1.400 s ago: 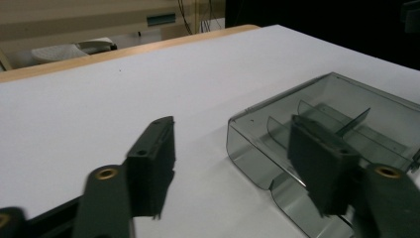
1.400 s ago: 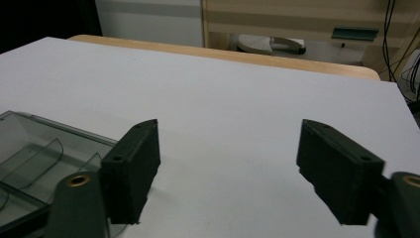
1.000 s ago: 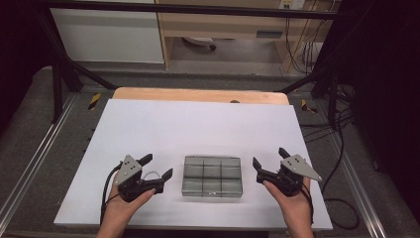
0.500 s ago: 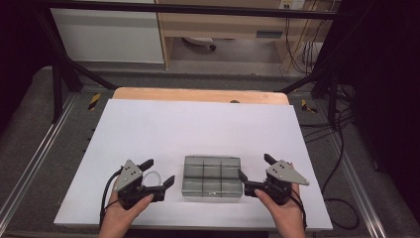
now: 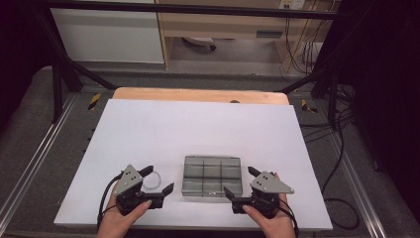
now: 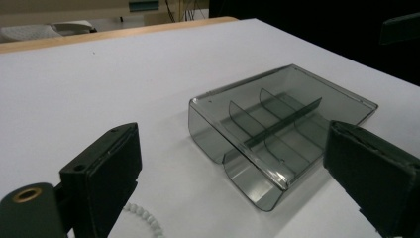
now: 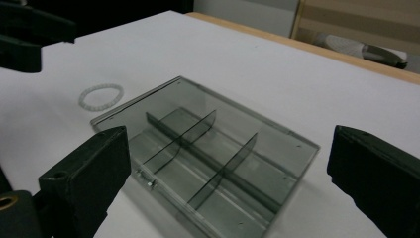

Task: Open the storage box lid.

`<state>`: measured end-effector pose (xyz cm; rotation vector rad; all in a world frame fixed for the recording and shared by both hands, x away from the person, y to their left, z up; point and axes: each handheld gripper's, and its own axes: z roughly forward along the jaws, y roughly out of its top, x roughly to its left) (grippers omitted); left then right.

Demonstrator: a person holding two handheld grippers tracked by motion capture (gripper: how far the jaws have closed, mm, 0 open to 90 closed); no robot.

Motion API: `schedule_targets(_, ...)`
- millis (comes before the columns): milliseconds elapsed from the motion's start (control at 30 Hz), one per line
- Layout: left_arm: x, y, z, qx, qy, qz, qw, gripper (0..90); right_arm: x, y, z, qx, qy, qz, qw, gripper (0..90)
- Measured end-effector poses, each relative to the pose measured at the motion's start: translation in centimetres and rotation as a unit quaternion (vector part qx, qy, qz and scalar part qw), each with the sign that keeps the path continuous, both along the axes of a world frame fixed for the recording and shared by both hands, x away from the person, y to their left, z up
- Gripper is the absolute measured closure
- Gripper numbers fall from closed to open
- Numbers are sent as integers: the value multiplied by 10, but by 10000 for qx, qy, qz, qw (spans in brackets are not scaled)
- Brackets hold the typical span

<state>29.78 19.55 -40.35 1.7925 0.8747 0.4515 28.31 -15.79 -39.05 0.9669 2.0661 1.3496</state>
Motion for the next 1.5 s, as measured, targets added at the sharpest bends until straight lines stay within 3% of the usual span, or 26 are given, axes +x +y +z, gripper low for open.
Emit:
schedule_targets(233, 1, -2, -7, 213, 219, -85, 9995, 101, -3, 17, -8, -1, 165, 267, 9995, 37)
schedule_targets(433, 0, -4, -8, 258, 324, -213, 9989, 127, -7, 30, -13, -65, 304, 501, 9983, 53)
schedule_targets(567, -2, -5, -7, 292, 266, -254, 9989, 219, -9, 34, -14, -180, 248, 604, 9977, 175)
schedule_targets(800, -4, -3, -6, 325, 302, -474, 9979, 524, -14, 36, -15, -174, 138, 841, 9962, 485)
schedule_targets(1100, -6, -18, -20, 728, 591, -822, 9922, 834, -16, 49, -27, -349, 262, 1247, 9912, 769)
schedule_targets(1200, -5, -20, -21, 742, 643, -791, 9920, 889, -16, 52, -31, -394, 317, 1359, 9894, 834)
schedule_targets(1300, -3, -21, -25, 775, 810, -829, 9902, 900, -15, 53, -35, -400, 433, 1459, 9875, 879)
schedule_targets(1500, -1, -24, -30, 742, 924, -860, 9892, 900, -11, 53, -42, -337, 654, 1471, 9864, 900)
